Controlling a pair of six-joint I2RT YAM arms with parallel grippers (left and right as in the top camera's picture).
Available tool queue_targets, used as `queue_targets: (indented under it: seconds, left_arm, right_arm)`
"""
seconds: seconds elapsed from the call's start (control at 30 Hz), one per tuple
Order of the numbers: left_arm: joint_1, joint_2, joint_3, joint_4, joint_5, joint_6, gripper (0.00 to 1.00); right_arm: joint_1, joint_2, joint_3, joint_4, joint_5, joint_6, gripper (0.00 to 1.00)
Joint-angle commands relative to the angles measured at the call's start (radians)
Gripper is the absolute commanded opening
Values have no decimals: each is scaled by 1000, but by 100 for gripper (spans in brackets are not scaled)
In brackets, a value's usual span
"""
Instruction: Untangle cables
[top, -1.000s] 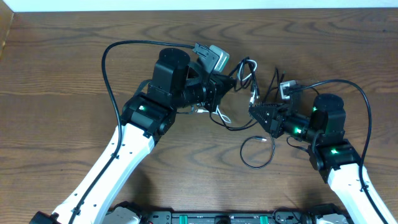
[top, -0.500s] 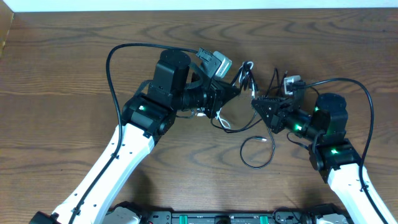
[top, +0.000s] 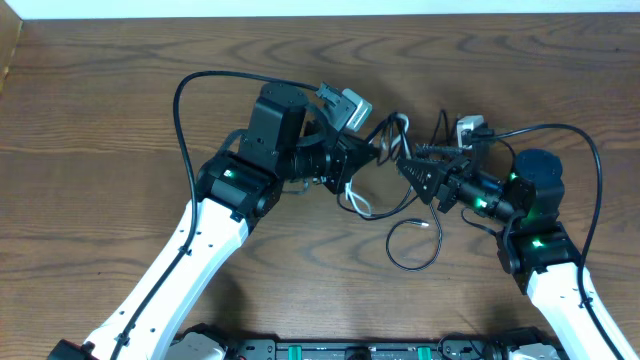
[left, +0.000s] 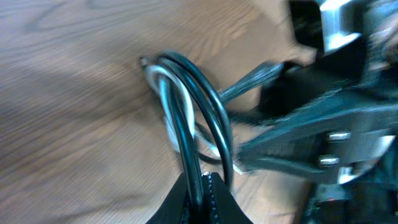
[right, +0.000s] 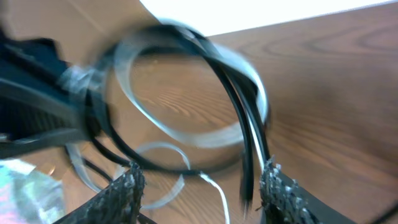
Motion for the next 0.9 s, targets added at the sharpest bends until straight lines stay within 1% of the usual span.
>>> queue_targets:
  seconds: [0.0, 0.13, 0.37, 0.47, 0.5, 0.57, 0.63, 0.73, 0.87]
  left_arm:
    - [-2, -5, 14, -27, -132, 85, 7]
    - [-2, -5, 14, -29, -140, 107, 7]
    - [-2, -5, 14, -29, -135, 107, 7]
    - [-2, -5, 14, -29, -124, 109, 7]
    - [-3, -5, 14, -28, -117, 111, 8]
    - [-14, -5, 14, -26, -117, 115, 8]
    - [-31, -5, 14, -22, -117, 135, 7]
    - [-63, -5, 14, -22, -117, 176, 7]
    - [-89, -5, 14, -22, -117, 183, 7]
  right_arm:
    - [8, -2, 8, 42, -88, -5, 61]
    - [9, -2, 8, 100, -116, 19, 62]
    - [19, -2, 8, 141, -129, 89, 62]
    - [42, -2, 8, 168, -127, 114, 64]
    - [55, -2, 8, 177, -108, 150, 67]
    - [70, -2, 8, 175, -58, 225, 67]
    - [82, -2, 8, 175, -18, 273, 70]
    - [91, -2, 8, 176, 21, 283, 72]
    - [92, -2, 8, 176, 44, 283, 73]
